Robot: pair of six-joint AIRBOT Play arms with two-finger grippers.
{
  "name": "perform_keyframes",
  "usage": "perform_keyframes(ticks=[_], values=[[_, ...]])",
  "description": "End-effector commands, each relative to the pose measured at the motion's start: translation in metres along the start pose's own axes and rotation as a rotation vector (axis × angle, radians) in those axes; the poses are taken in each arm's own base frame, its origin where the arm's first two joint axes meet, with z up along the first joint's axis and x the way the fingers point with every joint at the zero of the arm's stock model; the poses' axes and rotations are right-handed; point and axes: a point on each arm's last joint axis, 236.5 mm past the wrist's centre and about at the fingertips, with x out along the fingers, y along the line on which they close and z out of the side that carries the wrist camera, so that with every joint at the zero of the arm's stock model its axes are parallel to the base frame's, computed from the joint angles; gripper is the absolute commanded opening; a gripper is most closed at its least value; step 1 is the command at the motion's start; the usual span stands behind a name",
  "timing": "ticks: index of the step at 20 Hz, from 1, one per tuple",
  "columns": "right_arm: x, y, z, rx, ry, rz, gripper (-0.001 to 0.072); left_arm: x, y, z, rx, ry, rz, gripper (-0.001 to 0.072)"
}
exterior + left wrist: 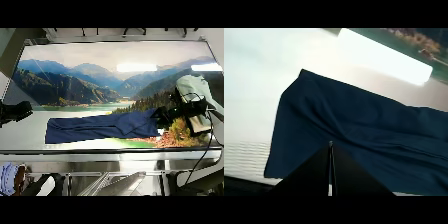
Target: Fold the shirts.
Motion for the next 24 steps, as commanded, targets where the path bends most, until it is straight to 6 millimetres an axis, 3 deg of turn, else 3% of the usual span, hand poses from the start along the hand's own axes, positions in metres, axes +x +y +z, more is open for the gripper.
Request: perform_keyframes(ticks=[1,2,3,4,5,6,9,13,16,19,21,24], values=[[0.028,0.028,-0.01,-0.078,0.078,0.063,0.0704,0.002,-0.027,0.002,0.009,-0.006,-0.092,0.0013],[0.034,0.035,-0.012,-0.088,0.092,0.069,0.0702,0.009,-0.03,-0.002,0.023,0.026,-0.091,0.0013],[0.038,0.037,-0.013,-0.092,0.1,0.066,0.0657,0.016,-0.034,-0.007,0.032,0.06,-0.098,0.0013],[0.041,0.038,-0.013,-0.091,0.102,0.061,0.0458,0.024,-0.039,-0.013,0.045,0.098,-0.104,0.0013],[0.042,0.04,-0.015,-0.09,0.109,0.063,0.0138,0.032,-0.045,-0.018,0.062,0.133,-0.112,0.0013],[0.04,0.042,-0.017,-0.089,0.115,0.066,0.0024,0.04,-0.053,-0.024,0.085,0.166,-0.119,0.0013],[0.016,0.048,-0.017,-0.114,0.056,-0.024,0.0023,0.067,-0.09,-0.043,0.19,0.251,-0.148,0.0013],[-0.04,0.051,-0.039,-0.141,-0.037,-0.286,0.0023,0.109,-0.18,-0.088,0.326,0.338,-0.264,0.0014],[-0.071,0.084,-0.055,-0.175,-0.153,-0.336,0.0023,0.145,-0.256,-0.139,0.418,0.369,-0.362,0.0013],[-0.096,0.119,-0.072,-0.214,-0.259,-0.345,0.0023,0.168,-0.321,-0.184,0.463,0.381,-0.442,0.0013],[-0.106,0.136,-0.086,-0.24,-0.272,-0.349,0.0022,0.179,-0.356,-0.205,0.528,0.384,-0.468,0.0014],[-0.117,0.154,-0.094,-0.261,-0.292,-0.341,0.0023,0.192,-0.39,-0.228,0.59,0.412,-0.49,0.0014]])
